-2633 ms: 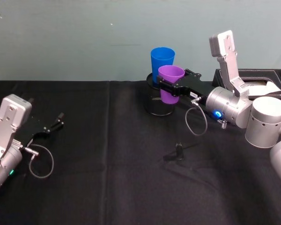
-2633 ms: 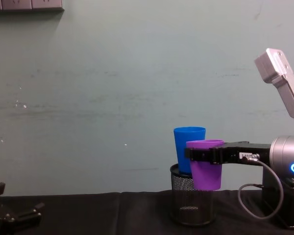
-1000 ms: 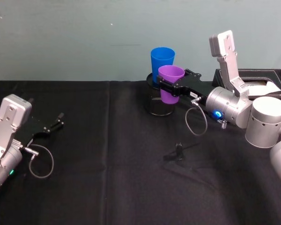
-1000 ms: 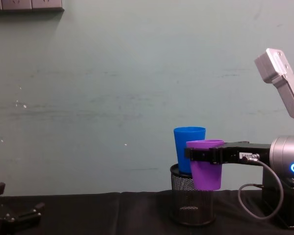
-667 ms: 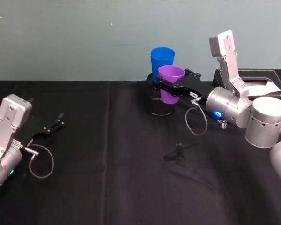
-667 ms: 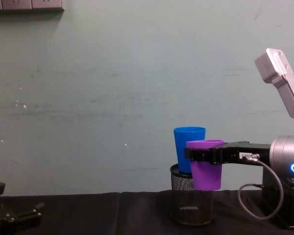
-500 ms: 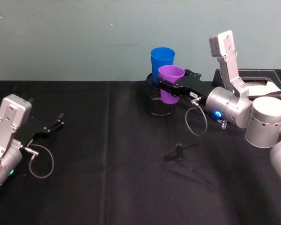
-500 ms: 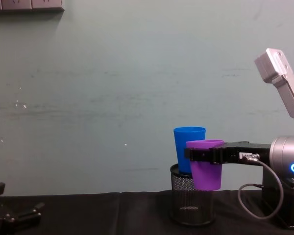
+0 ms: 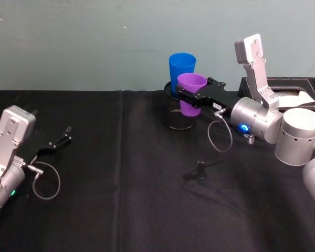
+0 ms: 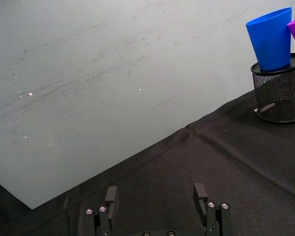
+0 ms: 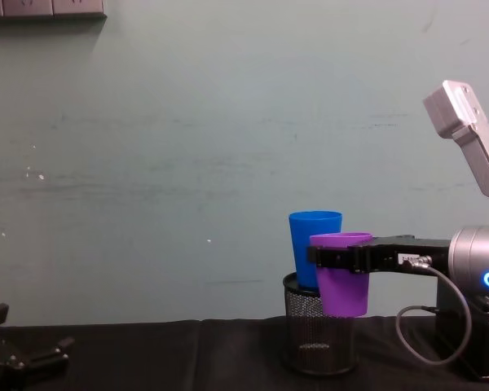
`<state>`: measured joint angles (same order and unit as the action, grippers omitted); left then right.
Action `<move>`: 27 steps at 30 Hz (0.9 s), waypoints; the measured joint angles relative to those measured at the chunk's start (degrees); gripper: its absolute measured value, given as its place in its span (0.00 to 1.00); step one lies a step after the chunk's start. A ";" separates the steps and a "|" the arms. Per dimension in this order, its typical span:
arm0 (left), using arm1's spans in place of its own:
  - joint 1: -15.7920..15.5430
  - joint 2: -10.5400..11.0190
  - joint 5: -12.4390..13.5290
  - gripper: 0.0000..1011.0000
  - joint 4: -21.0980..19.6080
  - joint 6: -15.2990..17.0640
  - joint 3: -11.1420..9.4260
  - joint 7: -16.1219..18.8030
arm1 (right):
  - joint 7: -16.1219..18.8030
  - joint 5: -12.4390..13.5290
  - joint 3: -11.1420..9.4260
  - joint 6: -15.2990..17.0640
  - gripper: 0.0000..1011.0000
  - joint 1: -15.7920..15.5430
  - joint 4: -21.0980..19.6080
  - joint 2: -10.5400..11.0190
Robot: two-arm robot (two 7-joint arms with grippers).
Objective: Pick up one cup with a gripper and tap it against the other cup.
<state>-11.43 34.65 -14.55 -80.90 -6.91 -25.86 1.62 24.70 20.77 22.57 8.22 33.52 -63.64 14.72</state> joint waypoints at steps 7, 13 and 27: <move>0.00 0.00 0.00 0.99 0.00 0.00 0.00 0.00 | 0.00 0.00 0.00 0.00 0.73 0.00 0.00 0.00; 0.00 0.00 0.00 0.99 0.00 0.00 0.00 0.00 | 0.00 0.00 0.00 0.00 0.73 0.00 0.00 0.00; 0.00 0.00 0.00 0.99 0.00 0.00 0.00 0.00 | 0.00 0.00 0.00 0.00 0.73 0.00 0.00 0.00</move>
<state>-11.43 34.65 -14.55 -80.90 -6.91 -25.86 1.62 24.70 20.77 22.57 8.22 33.52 -63.64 14.72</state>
